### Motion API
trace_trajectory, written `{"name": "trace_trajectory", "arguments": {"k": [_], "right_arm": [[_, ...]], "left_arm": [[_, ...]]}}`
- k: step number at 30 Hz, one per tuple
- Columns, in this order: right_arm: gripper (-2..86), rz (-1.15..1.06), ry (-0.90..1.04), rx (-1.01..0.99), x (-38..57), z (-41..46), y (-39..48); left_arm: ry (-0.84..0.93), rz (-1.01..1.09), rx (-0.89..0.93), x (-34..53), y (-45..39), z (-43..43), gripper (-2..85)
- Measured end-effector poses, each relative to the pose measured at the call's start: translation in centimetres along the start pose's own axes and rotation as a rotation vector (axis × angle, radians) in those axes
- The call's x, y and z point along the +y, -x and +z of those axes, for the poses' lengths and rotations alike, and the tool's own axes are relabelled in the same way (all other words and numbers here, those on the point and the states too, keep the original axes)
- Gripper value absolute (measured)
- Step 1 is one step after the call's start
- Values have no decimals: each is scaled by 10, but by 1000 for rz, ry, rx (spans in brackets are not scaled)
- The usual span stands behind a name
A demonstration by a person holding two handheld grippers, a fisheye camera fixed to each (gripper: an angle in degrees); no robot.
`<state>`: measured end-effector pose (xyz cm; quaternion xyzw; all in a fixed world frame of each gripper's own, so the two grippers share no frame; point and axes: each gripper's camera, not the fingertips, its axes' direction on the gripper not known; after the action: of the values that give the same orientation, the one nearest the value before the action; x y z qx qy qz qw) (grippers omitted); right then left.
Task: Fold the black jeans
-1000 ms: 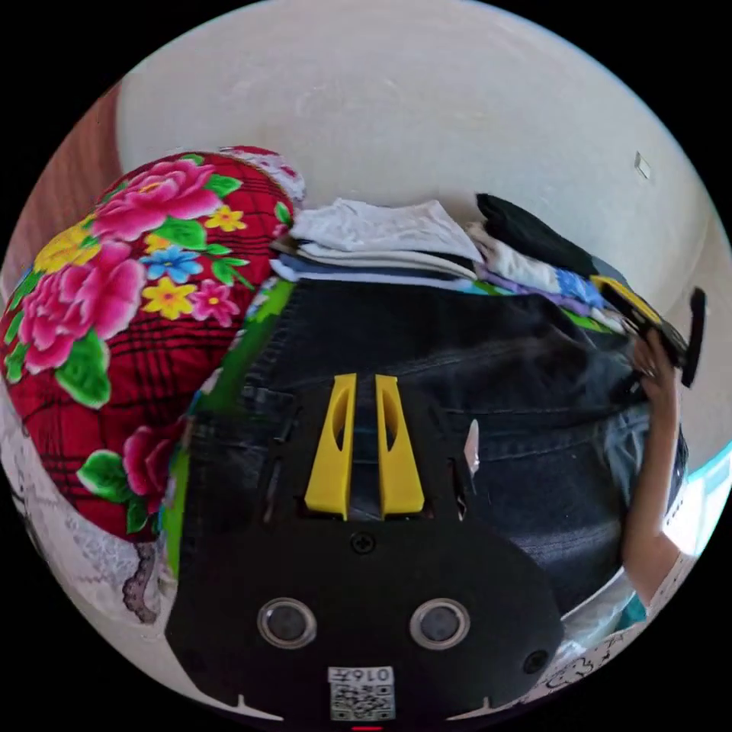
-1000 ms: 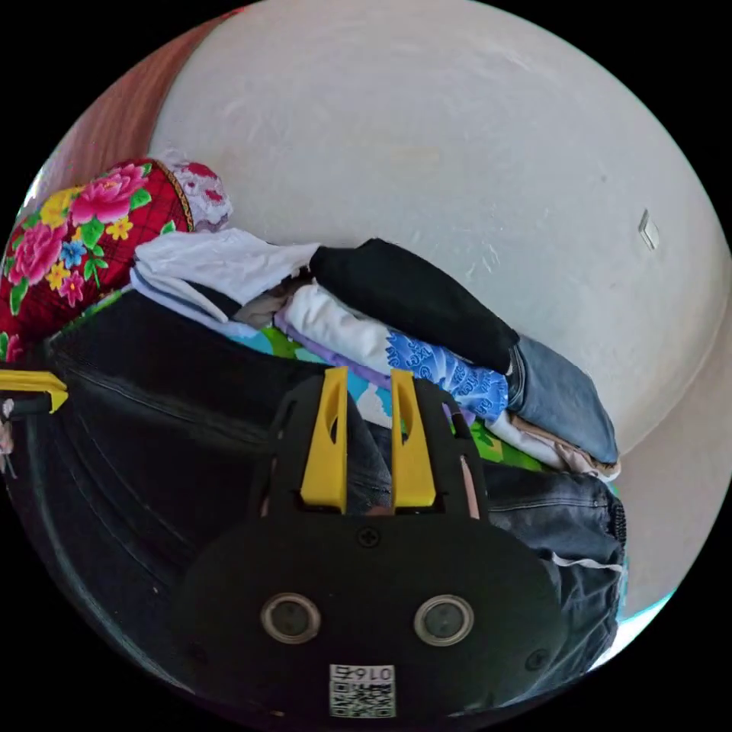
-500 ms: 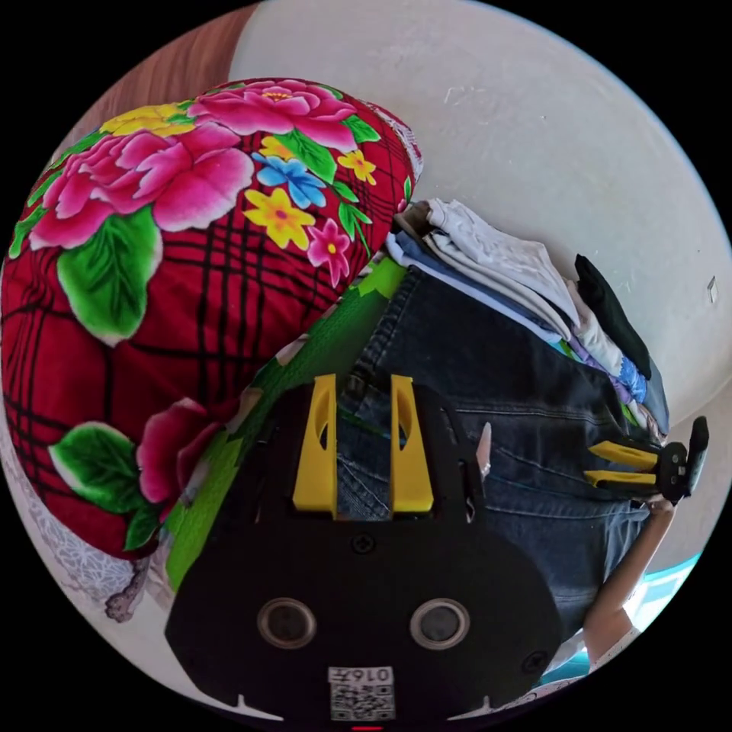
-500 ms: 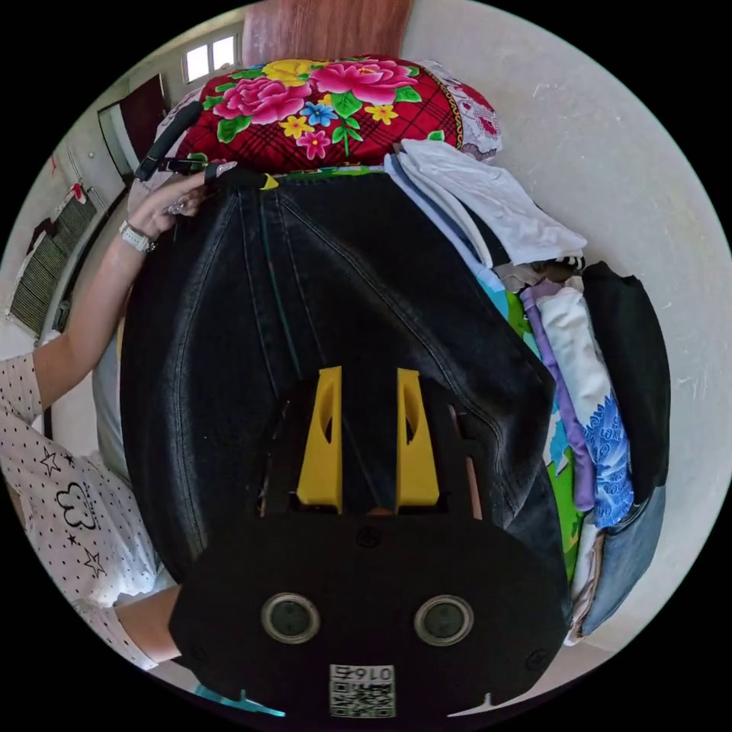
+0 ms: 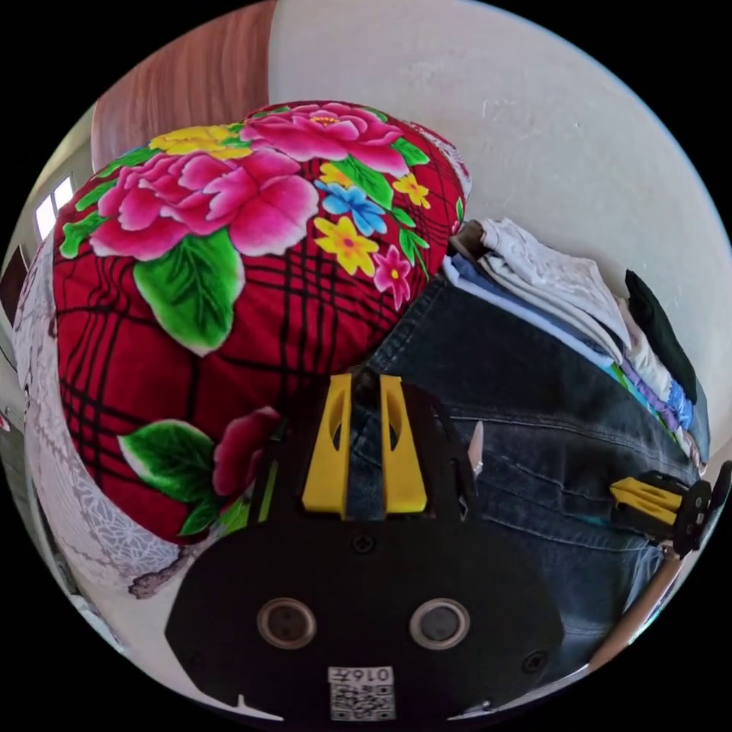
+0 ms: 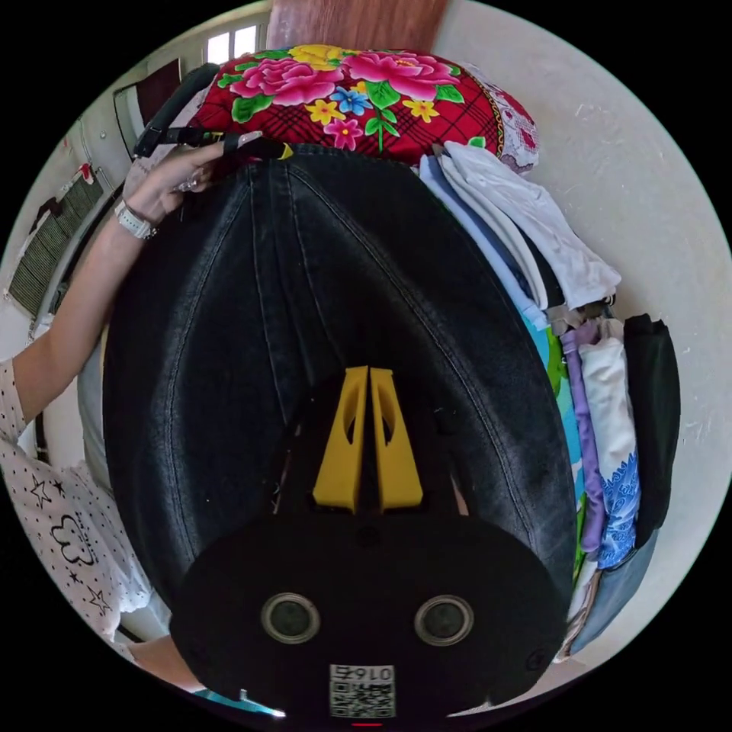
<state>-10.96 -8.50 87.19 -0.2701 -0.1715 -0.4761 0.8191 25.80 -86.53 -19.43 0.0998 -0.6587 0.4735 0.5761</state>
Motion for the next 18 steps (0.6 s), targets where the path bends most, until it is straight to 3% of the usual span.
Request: {"name": "trace_trajectory", "arguments": {"k": [2, 6, 9, 11, 13, 15, 18], "right_arm": [[24, -3, -2, 75, 14, -5, 7], [81, 178, -167, 67, 62, -69, -23], [84, 372, -492, 110, 154, -181, -43], [63, 502, -800, 229, 265, -269, -37], [33, 597, -942, 310, 350, -314, -35], [34, 719, -931, 350, 428, -340, -42], [63, 890, -692, 469, 553, -341, -52]], "left_arm": [[7, -34, 17, 4, 0, -6, 75], [-199, -89, 122, 24, -15, -67, 90], [-266, 85, 294, 42, -61, -95, 88], [-222, 255, 465, 54, -101, -101, 88], [-161, 396, 637, 66, -144, -104, 90], [-67, 571, 844, 87, -205, -109, 92], [43, 757, 956, 121, -272, -117, 93]]}}
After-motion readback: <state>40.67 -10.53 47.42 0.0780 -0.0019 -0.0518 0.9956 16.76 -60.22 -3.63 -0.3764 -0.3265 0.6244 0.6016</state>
